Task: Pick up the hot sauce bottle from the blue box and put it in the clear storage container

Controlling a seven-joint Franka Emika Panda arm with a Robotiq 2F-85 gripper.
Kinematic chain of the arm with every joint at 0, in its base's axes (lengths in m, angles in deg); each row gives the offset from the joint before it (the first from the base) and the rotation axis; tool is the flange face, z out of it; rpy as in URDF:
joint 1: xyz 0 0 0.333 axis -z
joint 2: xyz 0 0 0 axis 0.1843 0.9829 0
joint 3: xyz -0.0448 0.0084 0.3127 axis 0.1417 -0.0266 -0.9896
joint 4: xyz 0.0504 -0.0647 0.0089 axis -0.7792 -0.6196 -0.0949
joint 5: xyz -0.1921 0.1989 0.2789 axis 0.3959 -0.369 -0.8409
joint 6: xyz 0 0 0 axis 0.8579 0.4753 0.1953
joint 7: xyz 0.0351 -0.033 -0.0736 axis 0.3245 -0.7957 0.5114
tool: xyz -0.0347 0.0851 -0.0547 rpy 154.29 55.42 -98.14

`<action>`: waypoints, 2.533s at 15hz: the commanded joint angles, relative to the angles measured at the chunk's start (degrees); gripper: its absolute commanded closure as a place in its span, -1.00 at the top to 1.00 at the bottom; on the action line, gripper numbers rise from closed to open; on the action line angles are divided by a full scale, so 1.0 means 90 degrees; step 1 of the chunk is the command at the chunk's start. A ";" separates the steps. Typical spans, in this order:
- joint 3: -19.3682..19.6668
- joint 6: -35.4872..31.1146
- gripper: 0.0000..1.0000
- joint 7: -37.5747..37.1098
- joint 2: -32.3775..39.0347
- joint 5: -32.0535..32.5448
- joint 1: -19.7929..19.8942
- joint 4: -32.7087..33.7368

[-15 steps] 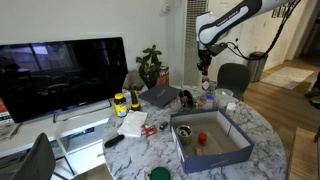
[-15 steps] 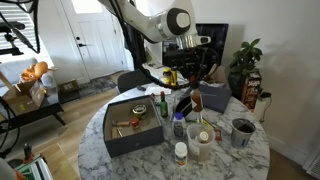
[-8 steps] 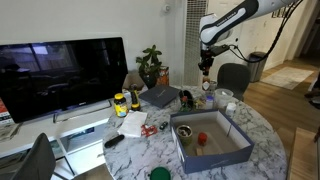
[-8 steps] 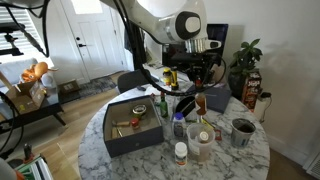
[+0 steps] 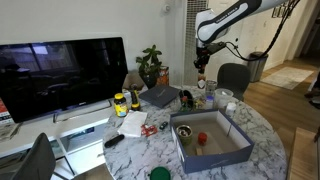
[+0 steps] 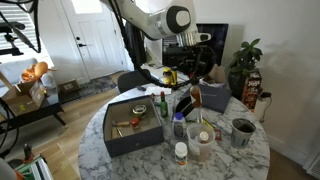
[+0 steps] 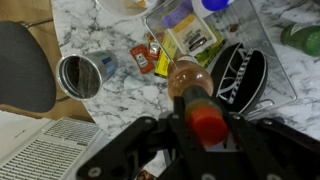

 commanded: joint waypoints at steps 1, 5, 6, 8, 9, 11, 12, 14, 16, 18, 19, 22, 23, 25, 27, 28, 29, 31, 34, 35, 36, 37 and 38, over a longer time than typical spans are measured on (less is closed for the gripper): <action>0.0014 -0.0002 -0.85 -0.0158 0.0019 -0.0047 -0.0022 -0.0229; 0.0009 0.0022 -0.39 -0.0067 0.0160 -0.0027 -0.0003 -0.0104; 0.0009 0.0022 -0.39 -0.0067 0.0160 -0.0027 -0.0003 -0.0100; -0.0053 -0.0195 -0.85 -0.0054 0.0154 -0.0151 0.0020 -0.0168; -0.0127 -0.0282 -0.85 0.0038 0.0205 -0.0284 0.0047 -0.0205; -0.0276 -0.0377 -0.85 0.0157 0.0330 -0.0713 0.0138 -0.0225; -0.0331 -0.0451 -0.85 0.0241 0.0389 -0.0892 0.0176 -0.0242; -0.0332 -0.0763 -0.85 0.0292 0.0558 -0.1043 0.0223 -0.0252; -0.0116 -0.1349 -0.85 0.0075 0.0769 -0.0824 0.0194 -0.0260; 0.0049 -0.1801 -0.85 -0.0059 0.0929 -0.0764 0.0241 -0.0254; 0.0120 -0.1965 -0.85 -0.0123 0.0971 -0.0756 0.0262 -0.0270; 0.0167 -0.1616 -0.85 -0.0091 0.1092 -0.0859 0.0377 -0.0227; 0.0068 -0.1530 -0.85 0.0047 0.1138 -0.0959 0.0442 -0.0229; -0.0145 -0.1381 -0.85 0.0286 0.1205 -0.1152 0.0560 -0.0223; -0.0246 -0.1316 -0.85 0.0383 0.1270 -0.1257 0.0582 -0.0221; -0.0262 -0.1369 -0.85 0.0359 0.1296 -0.1275 0.0550 -0.0238; -0.0284 -0.1476 -0.85 0.0330 0.1298 -0.1281 0.0523 -0.0263; -0.0320 -0.1694 -0.85 0.0273 0.1275 -0.1270 0.0468 -0.0297; -0.0282 -0.1593 -0.85 0.0195 0.1367 -0.1134 0.0340 -0.0274; -0.0272 -0.1517 -0.85 0.0192 0.1357 -0.1106 0.0309 -0.0289; -0.0231 -0.1322 -0.85 0.0172 0.1340 -0.1031 0.0256 -0.0280; -0.0144 -0.1200 -0.85 0.0106 0.1336 -0.0882 0.0167 -0.0278; -0.0086 -0.1118 -0.85 0.0067 0.1361 -0.0764 0.0103 -0.0271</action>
